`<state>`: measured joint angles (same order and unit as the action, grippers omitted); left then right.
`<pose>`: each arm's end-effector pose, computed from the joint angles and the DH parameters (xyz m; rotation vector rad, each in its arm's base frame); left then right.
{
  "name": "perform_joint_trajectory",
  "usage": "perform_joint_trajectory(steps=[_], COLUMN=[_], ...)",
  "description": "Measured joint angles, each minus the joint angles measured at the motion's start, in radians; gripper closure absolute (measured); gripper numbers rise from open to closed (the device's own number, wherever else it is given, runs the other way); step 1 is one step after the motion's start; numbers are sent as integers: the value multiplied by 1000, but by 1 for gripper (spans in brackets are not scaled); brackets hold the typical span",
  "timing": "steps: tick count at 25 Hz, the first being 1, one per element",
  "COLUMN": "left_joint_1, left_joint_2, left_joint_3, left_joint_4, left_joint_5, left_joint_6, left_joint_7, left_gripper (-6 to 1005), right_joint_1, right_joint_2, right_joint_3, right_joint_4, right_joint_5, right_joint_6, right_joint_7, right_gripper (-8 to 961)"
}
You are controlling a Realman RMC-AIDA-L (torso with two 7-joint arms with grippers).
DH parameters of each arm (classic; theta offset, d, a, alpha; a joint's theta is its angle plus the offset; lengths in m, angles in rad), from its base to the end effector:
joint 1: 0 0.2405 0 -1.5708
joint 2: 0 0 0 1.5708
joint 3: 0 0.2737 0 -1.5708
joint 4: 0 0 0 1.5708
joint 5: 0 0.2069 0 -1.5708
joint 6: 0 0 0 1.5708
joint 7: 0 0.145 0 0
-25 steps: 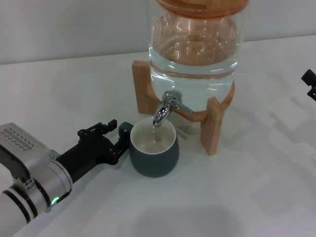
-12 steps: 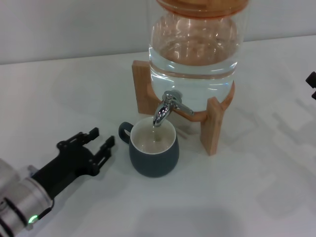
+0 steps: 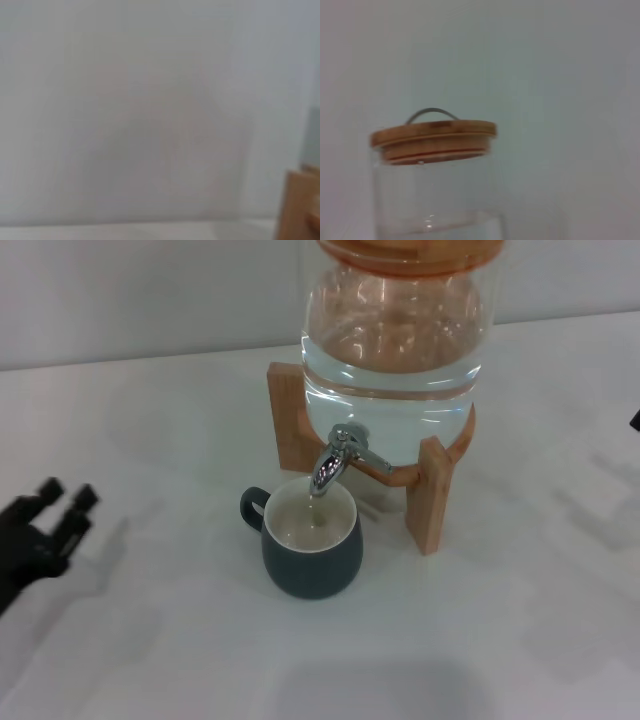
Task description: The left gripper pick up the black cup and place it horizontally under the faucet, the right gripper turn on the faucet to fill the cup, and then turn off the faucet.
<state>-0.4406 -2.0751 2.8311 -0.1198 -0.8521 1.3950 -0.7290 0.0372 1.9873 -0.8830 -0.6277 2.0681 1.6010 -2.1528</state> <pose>-0.3431 0.2971 -0.0345 -2.0312 -0.7254 -0.9004 0.3599 0.2295 0.0914 -1.9456 0.4432 1.0265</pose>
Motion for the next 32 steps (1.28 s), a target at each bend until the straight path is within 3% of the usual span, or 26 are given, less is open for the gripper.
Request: perform_joint_trajectory(steps=[5, 11, 22, 32], left_joint_1=[19, 31, 41, 38], left_joint_2=[1, 4, 7, 7], left_joint_3=[1, 1, 1, 3], left_joint_4=[-65, -119, -141, -142], left_joint_5=[-78, -147, -177, -177], left_joint_6=[30, 33, 35, 30], left_joint_7=[-76, -161, -187, -186], left_gripper=[533, 532, 530, 531], right_joint_1=[-46, -25, -16, 1], right_joint_2=[18, 24, 25, 25], right_joint_3=[0, -84, -317, -433], right_joint_4=[-257, -490, -709, -776], right_joint_5=[-152, -323, -393, -434], right_joint_6=[-4, -9, -145, -220], right_joint_7=[265, 560, 788, 852], right_gripper=[128, 128, 129, 128])
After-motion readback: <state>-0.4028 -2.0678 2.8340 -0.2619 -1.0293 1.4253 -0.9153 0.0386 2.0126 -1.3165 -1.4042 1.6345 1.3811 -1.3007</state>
